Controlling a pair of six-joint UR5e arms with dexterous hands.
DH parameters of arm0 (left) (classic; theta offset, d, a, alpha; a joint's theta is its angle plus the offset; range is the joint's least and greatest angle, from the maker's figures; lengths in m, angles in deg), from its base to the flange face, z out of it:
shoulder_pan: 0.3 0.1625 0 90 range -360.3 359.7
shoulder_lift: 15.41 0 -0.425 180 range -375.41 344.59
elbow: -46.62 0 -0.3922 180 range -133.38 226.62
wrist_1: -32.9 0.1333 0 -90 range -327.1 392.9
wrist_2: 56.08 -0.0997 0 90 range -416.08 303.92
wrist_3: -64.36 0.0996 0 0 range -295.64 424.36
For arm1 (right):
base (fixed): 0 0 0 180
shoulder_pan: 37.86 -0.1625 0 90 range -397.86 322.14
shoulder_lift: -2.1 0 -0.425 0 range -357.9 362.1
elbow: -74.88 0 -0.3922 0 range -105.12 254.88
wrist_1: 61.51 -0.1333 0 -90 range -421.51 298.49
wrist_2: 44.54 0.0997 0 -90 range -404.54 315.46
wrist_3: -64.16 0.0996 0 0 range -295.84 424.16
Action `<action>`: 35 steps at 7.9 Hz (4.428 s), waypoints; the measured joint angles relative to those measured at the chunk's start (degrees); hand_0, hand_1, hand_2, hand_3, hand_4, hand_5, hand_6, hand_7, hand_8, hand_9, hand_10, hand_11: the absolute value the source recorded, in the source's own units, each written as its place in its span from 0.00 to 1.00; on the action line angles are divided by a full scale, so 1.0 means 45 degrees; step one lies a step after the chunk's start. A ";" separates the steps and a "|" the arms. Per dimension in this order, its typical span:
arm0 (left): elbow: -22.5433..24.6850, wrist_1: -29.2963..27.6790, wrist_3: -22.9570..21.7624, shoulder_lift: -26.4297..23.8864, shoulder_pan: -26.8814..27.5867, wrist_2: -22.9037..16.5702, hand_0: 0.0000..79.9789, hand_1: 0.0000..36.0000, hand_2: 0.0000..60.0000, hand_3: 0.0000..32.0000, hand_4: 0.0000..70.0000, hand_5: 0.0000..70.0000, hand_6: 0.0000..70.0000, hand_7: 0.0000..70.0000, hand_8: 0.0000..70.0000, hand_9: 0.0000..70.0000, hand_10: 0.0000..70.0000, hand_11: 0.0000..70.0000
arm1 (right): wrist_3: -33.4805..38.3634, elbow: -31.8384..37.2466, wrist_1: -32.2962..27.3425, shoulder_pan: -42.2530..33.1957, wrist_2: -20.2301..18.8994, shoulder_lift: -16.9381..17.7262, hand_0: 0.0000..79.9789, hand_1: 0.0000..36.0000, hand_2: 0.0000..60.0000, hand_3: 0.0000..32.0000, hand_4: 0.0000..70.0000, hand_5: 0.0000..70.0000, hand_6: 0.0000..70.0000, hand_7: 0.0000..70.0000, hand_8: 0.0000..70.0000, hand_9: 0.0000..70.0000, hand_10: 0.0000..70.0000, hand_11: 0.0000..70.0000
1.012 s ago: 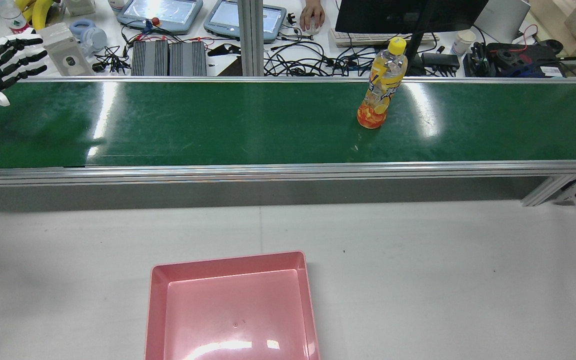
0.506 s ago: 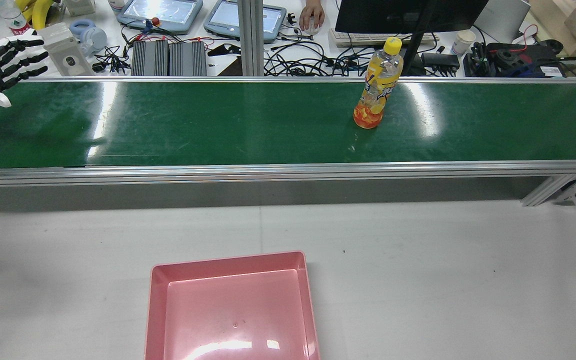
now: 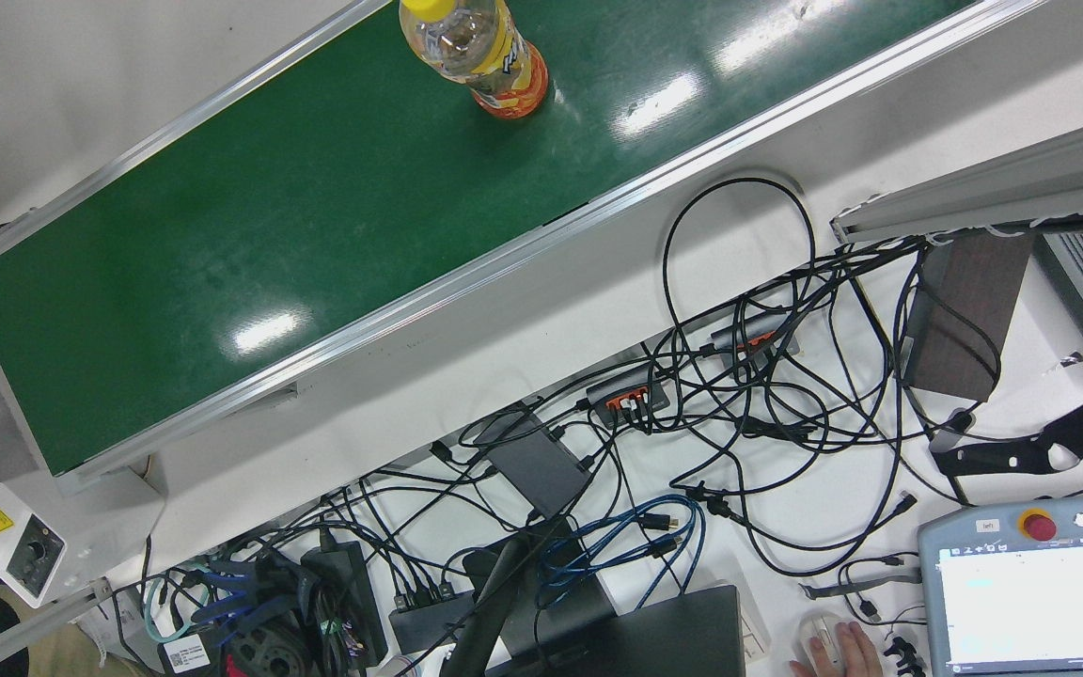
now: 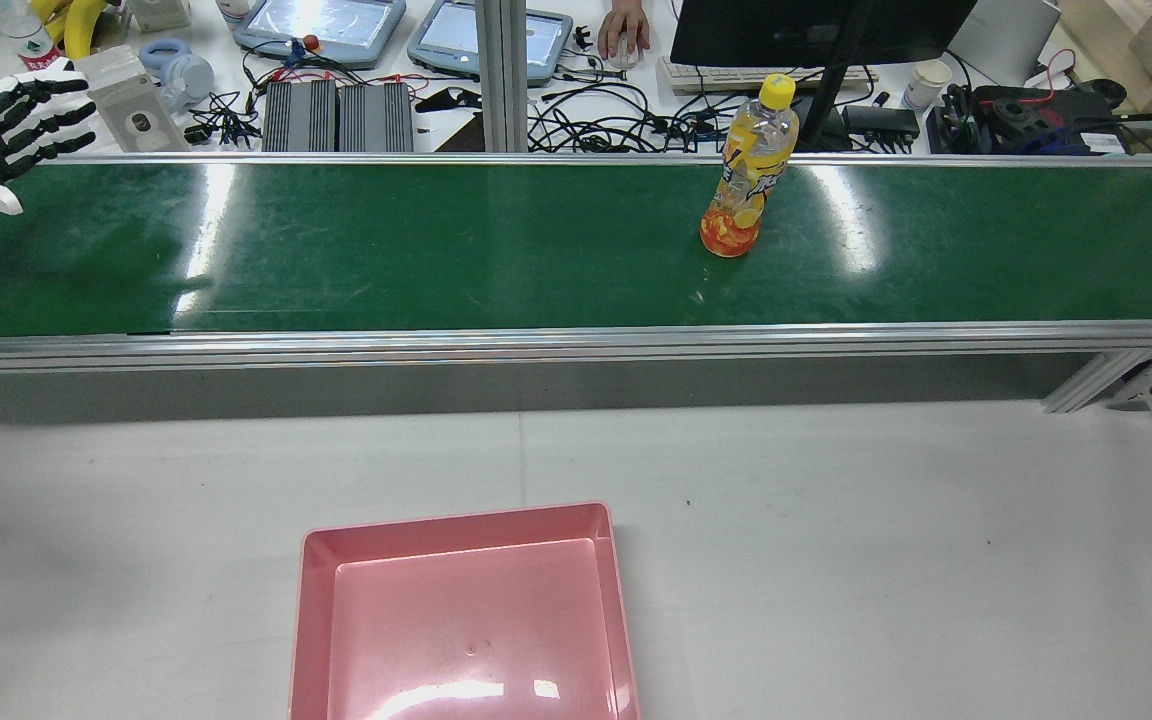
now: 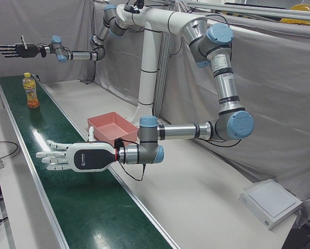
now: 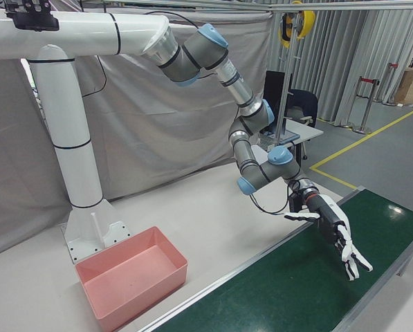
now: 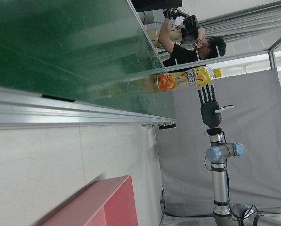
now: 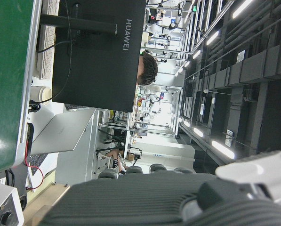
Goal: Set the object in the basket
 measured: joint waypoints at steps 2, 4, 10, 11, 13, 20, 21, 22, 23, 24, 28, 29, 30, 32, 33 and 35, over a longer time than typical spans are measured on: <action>0.0016 0.0005 -0.0043 -0.0013 0.0000 0.0000 0.62 0.24 0.00 0.20 0.17 0.33 0.02 0.01 0.13 0.13 0.10 0.16 | 0.0000 -0.0004 0.0000 -0.0004 0.0000 0.0000 0.00 0.00 0.00 0.00 0.00 0.00 0.00 0.00 0.00 0.00 0.00 0.00; 0.0035 0.0016 -0.0070 -0.0017 0.0000 -0.0007 0.62 0.25 0.00 0.19 0.17 0.32 0.02 0.01 0.13 0.13 0.10 0.16 | 0.0000 0.0000 0.0000 0.0001 0.0000 0.0000 0.00 0.00 0.00 0.00 0.00 0.00 0.00 0.00 0.00 0.00 0.00 0.00; 0.0078 0.0018 -0.0076 -0.0028 0.0001 -0.0016 0.62 0.25 0.00 0.18 0.17 0.34 0.02 0.01 0.13 0.13 0.10 0.16 | 0.0000 0.0013 0.0000 0.0010 0.0000 0.0000 0.00 0.00 0.00 0.00 0.00 0.00 0.00 0.00 0.00 0.00 0.00 0.00; 0.0076 0.0019 -0.0076 -0.0044 0.0007 -0.0010 0.62 0.25 0.00 0.18 0.18 0.34 0.02 0.01 0.13 0.13 0.10 0.16 | 0.0000 0.0014 0.0000 0.0007 0.0000 0.0000 0.00 0.00 0.00 0.00 0.00 0.00 0.00 0.00 0.00 0.00 0.00 0.00; 0.0070 0.0019 -0.0053 -0.0042 0.0018 -0.0001 0.62 0.25 0.00 0.18 0.17 0.34 0.02 0.01 0.13 0.13 0.10 0.16 | 0.0000 0.0014 0.0000 0.0010 0.0000 0.0000 0.00 0.00 0.00 0.00 0.00 0.00 0.00 0.00 0.00 0.00 0.00 0.00; 0.0054 0.0019 -0.0003 -0.0021 0.0023 0.0000 0.61 0.24 0.00 0.17 0.18 0.35 0.03 0.01 0.13 0.13 0.10 0.17 | 0.0000 -0.0001 0.0000 -0.0004 0.0000 0.0000 0.00 0.00 0.00 0.00 0.00 0.00 0.00 0.00 0.00 0.00 0.00 0.00; 0.0051 0.0019 -0.0019 -0.0020 0.0021 0.0000 0.62 0.24 0.00 0.16 0.18 0.35 0.03 0.01 0.13 0.13 0.11 0.17 | 0.0000 -0.0004 0.0000 -0.0004 0.0000 0.0000 0.00 0.00 0.00 0.00 0.00 0.00 0.00 0.00 0.00 0.00 0.00 0.00; 0.0050 0.0019 -0.0022 -0.0020 0.0021 0.0000 0.61 0.24 0.00 0.16 0.18 0.35 0.03 0.01 0.13 0.13 0.11 0.17 | 0.0000 -0.0004 0.0000 -0.0004 0.0000 0.0000 0.00 0.00 0.00 0.00 0.00 0.00 0.00 0.00 0.00 0.00 0.00 0.00; 0.0049 0.0019 -0.0020 -0.0019 0.0020 0.0000 0.61 0.24 0.00 0.17 0.18 0.34 0.02 0.01 0.13 0.13 0.10 0.17 | 0.0000 0.0000 0.0000 -0.0004 0.0000 0.0000 0.00 0.00 0.00 0.00 0.00 0.00 0.00 0.00 0.00 0.00 0.00 0.00; 0.0049 0.0019 -0.0018 -0.0020 0.0020 0.0000 0.62 0.24 0.00 0.16 0.18 0.35 0.03 0.01 0.13 0.13 0.10 0.17 | 0.0000 0.0007 0.0000 0.0000 0.0000 0.0000 0.00 0.00 0.00 0.00 0.00 0.00 0.00 0.00 0.00 0.00 0.00 0.00; 0.0035 0.0019 -0.0003 -0.0020 0.0020 0.0000 0.61 0.24 0.00 0.17 0.18 0.36 0.03 0.01 0.13 0.13 0.11 0.17 | 0.0000 0.0003 0.0000 -0.0002 0.0000 0.0000 0.00 0.00 0.00 0.00 0.00 0.00 0.00 0.00 0.00 0.00 0.00 0.00; 0.0038 0.0019 0.0000 -0.0020 0.0020 0.0000 0.61 0.23 0.00 0.17 0.18 0.35 0.03 0.01 0.13 0.13 0.10 0.17 | 0.0000 -0.0002 0.0000 -0.0003 0.0000 0.0000 0.00 0.00 0.00 0.00 0.00 0.00 0.00 0.00 0.00 0.00 0.00 0.00; 0.0042 0.0019 0.0001 -0.0019 0.0034 0.0000 0.61 0.24 0.00 0.18 0.18 0.36 0.02 0.01 0.13 0.13 0.11 0.17 | 0.0000 -0.0003 0.0000 -0.0004 0.0000 0.0000 0.00 0.00 0.00 0.00 0.00 0.00 0.00 0.00 0.00 0.00 0.00 0.00; 0.0048 0.0019 -0.0017 -0.0025 0.0038 -0.0006 0.61 0.23 0.00 0.16 0.18 0.36 0.02 0.01 0.13 0.13 0.10 0.16 | 0.0000 0.0007 0.0000 0.0000 0.0000 0.0000 0.00 0.00 0.00 0.00 0.00 0.00 0.00 0.00 0.00 0.00 0.00 0.00; 0.0048 0.0019 -0.0028 -0.0025 0.0040 -0.0008 0.62 0.23 0.00 0.17 0.17 0.36 0.02 0.01 0.13 0.13 0.10 0.16 | 0.0000 0.0012 0.0000 0.0001 0.0000 0.0000 0.00 0.00 0.00 0.00 0.00 0.00 0.00 0.00 0.00 0.00 0.00 0.00; 0.0049 0.0019 -0.0028 -0.0022 0.0040 -0.0015 0.62 0.23 0.00 0.17 0.17 0.35 0.02 0.01 0.13 0.12 0.10 0.17 | 0.0000 0.0013 0.0000 0.0004 0.0000 0.0000 0.00 0.00 0.00 0.00 0.00 0.00 0.00 0.00 0.00 0.00 0.00 0.00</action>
